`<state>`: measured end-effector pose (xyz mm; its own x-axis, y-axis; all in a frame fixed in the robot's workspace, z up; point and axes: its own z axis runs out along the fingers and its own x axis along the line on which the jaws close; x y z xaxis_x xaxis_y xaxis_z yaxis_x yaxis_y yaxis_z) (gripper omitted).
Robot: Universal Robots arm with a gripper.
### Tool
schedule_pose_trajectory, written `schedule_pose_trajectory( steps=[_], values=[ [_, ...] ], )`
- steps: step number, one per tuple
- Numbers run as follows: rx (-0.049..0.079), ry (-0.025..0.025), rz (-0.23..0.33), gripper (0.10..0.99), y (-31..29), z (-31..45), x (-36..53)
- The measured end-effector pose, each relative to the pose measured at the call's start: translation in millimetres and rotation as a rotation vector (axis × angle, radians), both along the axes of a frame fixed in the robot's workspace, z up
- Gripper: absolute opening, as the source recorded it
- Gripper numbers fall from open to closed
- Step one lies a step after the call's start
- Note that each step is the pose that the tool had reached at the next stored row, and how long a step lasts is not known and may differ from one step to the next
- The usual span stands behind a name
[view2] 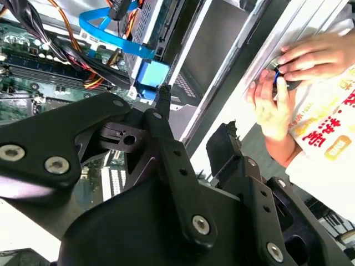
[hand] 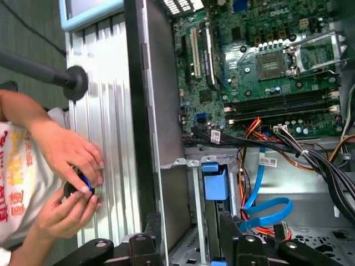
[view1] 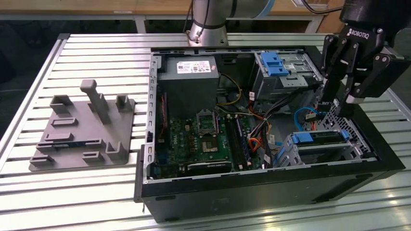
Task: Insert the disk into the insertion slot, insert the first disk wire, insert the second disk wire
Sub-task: 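Insert the first disk wire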
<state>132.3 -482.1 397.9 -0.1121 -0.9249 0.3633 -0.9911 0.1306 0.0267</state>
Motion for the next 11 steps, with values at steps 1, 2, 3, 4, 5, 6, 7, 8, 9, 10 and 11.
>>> schedule_pose_trajectory(
  steps=[1,2,3,4,5,6,7,8,9,10,11],
  values=[
    [0.000,0.0000,0.000,0.541,1.1,-0.9,0.2],
    [-0.001,-0.0016,0.000,0.541,2.9,-1.7,0.3],
    [-0.001,-0.0066,0.000,0.541,5.9,-2.2,0.4],
    [-0.002,-0.0131,0.000,0.541,8.7,-2.6,0.6],
    [-0.004,-0.0204,0.001,0.541,11.2,-2.9,0.6],
    [-0.005,-0.0278,0.001,0.541,13.3,-3.4,0.6],
    [-0.007,-0.0335,0.002,0.541,15.0,-4.1,0.7],
    [-0.010,-0.0371,0.003,0.541,16.8,-5.0,1.0],
    [-0.013,-0.0388,0.004,0.541,18.4,-5.9,1.1],
    [-0.020,-0.0388,0.005,0.541,19.6,-7.0,1.1],
    [-0.027,-0.0389,0.006,0.541,20.7,-7.9,1.2]
  ],
)
